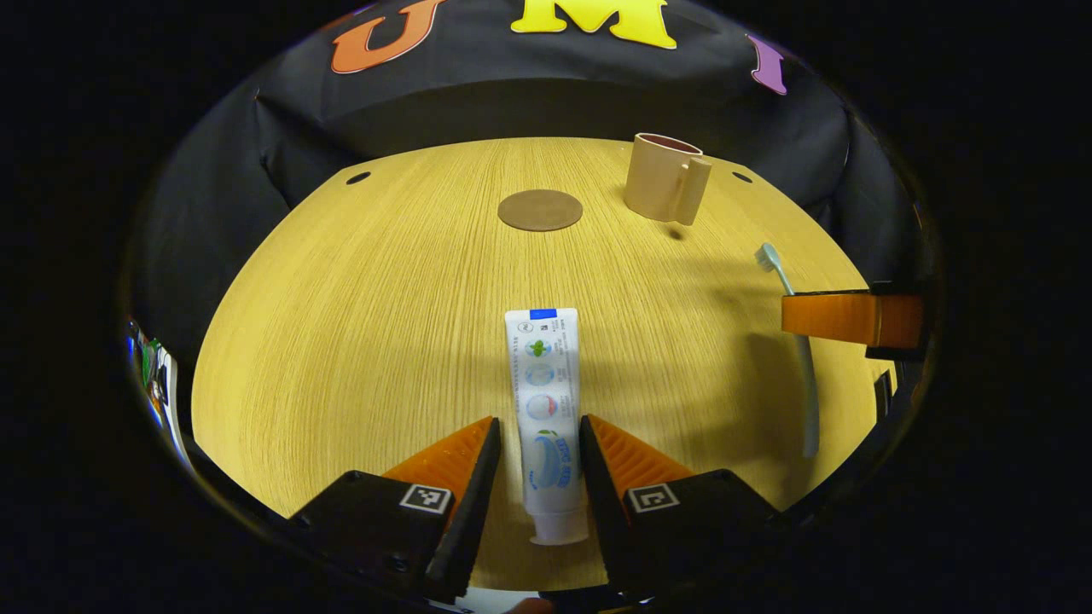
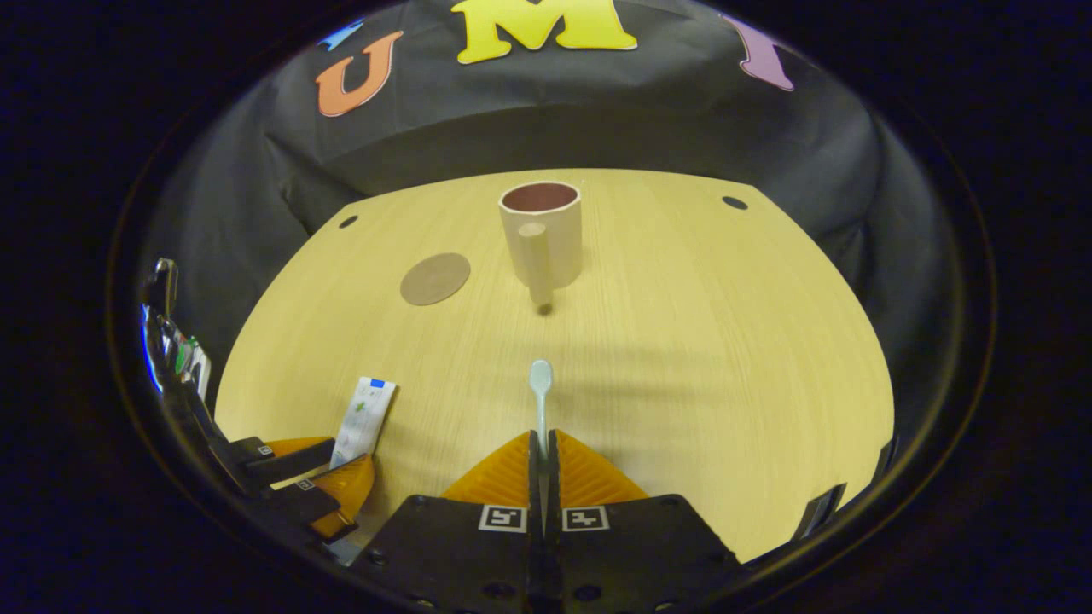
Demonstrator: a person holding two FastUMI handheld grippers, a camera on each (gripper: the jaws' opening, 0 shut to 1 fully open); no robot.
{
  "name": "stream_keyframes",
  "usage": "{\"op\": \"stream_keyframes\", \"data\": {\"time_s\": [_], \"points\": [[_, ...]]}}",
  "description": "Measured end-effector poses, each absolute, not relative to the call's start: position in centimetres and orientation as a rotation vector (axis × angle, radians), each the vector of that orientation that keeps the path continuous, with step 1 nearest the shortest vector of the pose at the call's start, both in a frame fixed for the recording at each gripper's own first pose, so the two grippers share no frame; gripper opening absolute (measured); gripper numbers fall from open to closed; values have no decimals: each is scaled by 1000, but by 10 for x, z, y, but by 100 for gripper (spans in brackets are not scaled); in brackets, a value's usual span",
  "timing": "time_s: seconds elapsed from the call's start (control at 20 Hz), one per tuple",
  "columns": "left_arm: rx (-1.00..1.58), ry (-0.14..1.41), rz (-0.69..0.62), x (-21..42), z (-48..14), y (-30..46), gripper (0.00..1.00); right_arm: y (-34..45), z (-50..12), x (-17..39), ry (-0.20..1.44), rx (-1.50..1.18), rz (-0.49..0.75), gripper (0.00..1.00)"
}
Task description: Put the toothbrush and toothpaste on the desktop into the cup, then pick up the cup and place it on the coaster on the desktop.
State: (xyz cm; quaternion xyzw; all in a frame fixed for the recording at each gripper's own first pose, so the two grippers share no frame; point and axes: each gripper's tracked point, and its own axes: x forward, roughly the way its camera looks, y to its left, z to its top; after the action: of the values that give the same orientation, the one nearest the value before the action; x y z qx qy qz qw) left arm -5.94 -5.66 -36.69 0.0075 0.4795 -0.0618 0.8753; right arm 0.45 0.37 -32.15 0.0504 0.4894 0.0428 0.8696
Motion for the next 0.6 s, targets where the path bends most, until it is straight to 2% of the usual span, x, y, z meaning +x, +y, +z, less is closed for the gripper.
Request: {"op": "stream_keyframes", "data": {"time_s": [0.15,0.6], "points": [[8,1006,-129,-59,-365,-55,42,0,-313,5,1004,108,94,0],[-15,959,-125,-59,-347,-50,33,-6,-282,33,883,121,117,0]]}}
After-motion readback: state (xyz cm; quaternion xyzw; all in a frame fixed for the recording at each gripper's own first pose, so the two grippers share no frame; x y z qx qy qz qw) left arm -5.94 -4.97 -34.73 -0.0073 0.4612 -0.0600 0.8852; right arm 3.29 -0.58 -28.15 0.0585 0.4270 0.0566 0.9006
